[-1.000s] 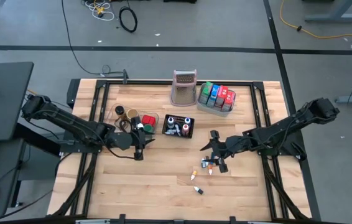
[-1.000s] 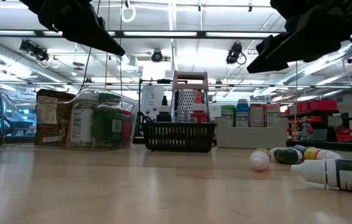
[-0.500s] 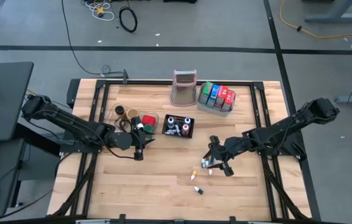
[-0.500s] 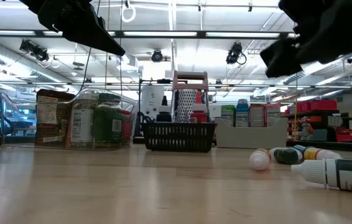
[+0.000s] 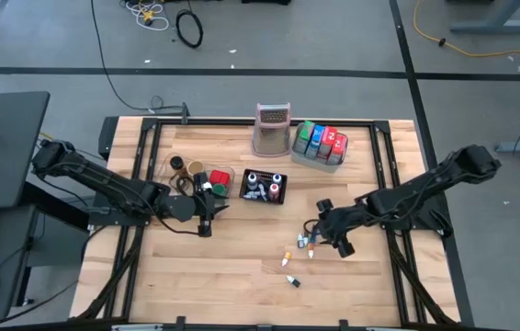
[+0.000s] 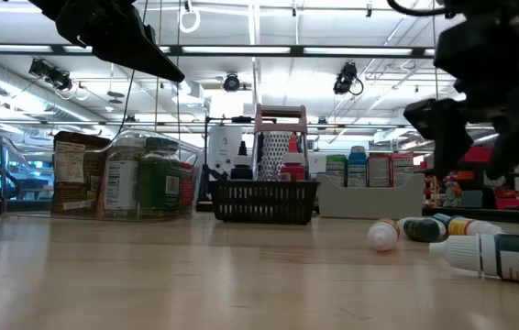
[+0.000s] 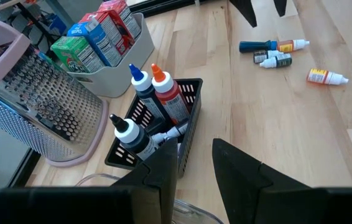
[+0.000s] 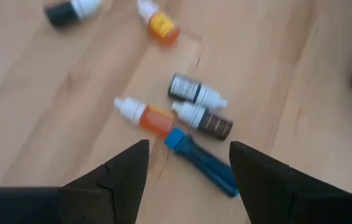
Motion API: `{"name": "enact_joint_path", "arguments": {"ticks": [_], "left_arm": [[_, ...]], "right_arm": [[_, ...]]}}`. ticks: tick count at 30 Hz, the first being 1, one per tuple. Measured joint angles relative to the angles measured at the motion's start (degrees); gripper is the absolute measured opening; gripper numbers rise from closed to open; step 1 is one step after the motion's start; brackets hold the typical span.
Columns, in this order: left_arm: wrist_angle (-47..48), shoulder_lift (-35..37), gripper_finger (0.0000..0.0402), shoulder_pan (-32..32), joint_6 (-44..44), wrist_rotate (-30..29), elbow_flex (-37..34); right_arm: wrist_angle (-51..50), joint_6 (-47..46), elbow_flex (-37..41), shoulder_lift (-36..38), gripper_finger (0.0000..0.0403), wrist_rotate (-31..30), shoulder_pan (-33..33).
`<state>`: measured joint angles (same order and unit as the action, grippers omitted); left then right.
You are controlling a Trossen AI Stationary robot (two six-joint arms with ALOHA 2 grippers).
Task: Pick & Place Kitchen Items
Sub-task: Put the small blue food coloring bottle into the black bin
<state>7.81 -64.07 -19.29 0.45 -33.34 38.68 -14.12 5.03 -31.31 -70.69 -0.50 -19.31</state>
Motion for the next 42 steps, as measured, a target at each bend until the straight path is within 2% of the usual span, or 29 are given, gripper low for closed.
{"name": "enact_joint_path", "arguments": {"ticks": [6,15,20,26,32,37,42], "left_arm": [[0.0,0.0,0.011,0.0,0.0,0.0,0.0],[-0.1,0.0,0.011,0.0,0.0,0.0,0.0],[-0.1,0.0,0.011,0.0,-1.0,0.0,0.0],[-0.1,0.0,0.011,0.0,-1.0,0.0,0.0],[-0.1,0.0,0.011,0.0,-0.9,0.0,0.0],[-0.1,0.0,0.011,0.0,-1.1,0.0,0.0],[-0.1,0.0,0.011,0.0,-1.3,0.0,0.0]], "right_arm": [[0.6,8.3,0.0,-4.3,0.0235,-0.5,0.4],[6.7,13.5,0.0,-13.4,0.0235,-0.5,2.0],[6.5,12.9,-0.3,-15.6,0.0223,0.5,2.4],[7.1,12.7,-0.2,-15.7,0.018,0.8,2.4],[6.7,7.5,-0.1,-15.8,0.0144,2.7,2.4],[7.1,6.6,-0.1,-15.8,0.0114,2.6,2.4],[7.3,-0.3,-0.1,-15.1,0.0097,2.3,2.4]]}}
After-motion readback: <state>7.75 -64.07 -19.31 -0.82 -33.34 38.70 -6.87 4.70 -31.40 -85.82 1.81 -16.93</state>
